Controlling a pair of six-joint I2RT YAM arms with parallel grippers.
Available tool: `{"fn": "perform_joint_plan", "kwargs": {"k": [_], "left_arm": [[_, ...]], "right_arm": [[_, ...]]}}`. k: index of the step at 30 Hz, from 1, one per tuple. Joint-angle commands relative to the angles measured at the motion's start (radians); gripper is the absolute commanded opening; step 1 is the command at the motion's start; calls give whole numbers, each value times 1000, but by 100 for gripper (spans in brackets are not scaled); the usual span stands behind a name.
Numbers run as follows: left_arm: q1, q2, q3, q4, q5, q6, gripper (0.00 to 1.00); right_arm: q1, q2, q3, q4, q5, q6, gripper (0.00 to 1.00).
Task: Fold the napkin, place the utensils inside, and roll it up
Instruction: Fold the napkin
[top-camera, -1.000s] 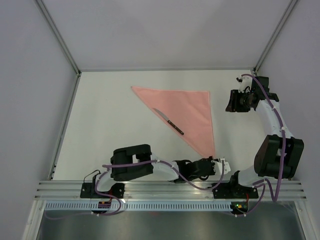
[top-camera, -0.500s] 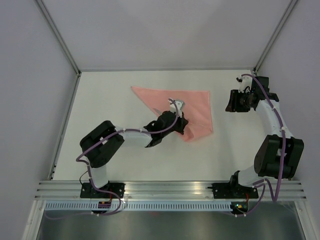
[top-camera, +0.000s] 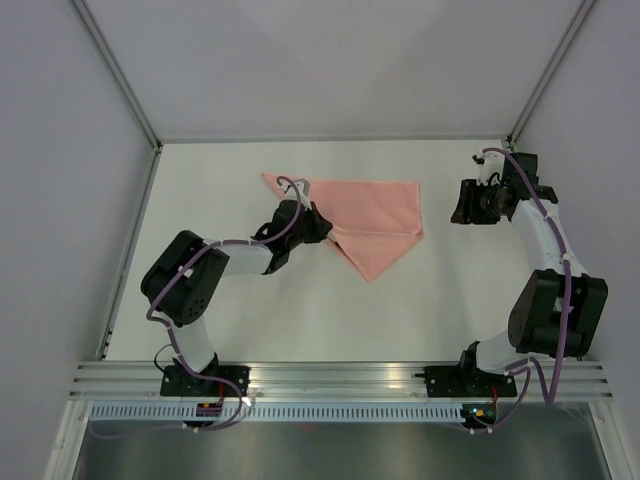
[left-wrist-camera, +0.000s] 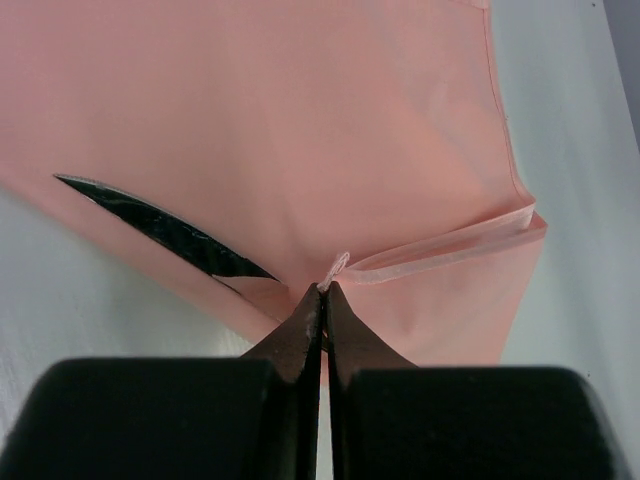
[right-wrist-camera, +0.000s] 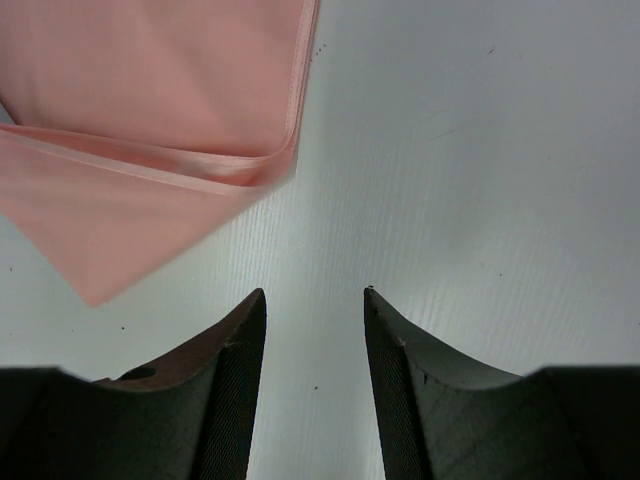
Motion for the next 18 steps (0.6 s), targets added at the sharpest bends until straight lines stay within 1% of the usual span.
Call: {"fn": "perform_joint_plan", "kwargs": {"k": [1, 5, 18], "left_arm": [[29, -37, -2, 11, 49, -47, 2], [69, -21, 13, -2, 71, -45, 2], [124, 35, 32, -5, 98, -64, 2]], "right_arm": [[-1, -25, -11, 26, -10, 3, 50], [0, -22, -11, 26, -12, 3, 50], [5, -21, -11, 26, -10, 0, 50]]}}
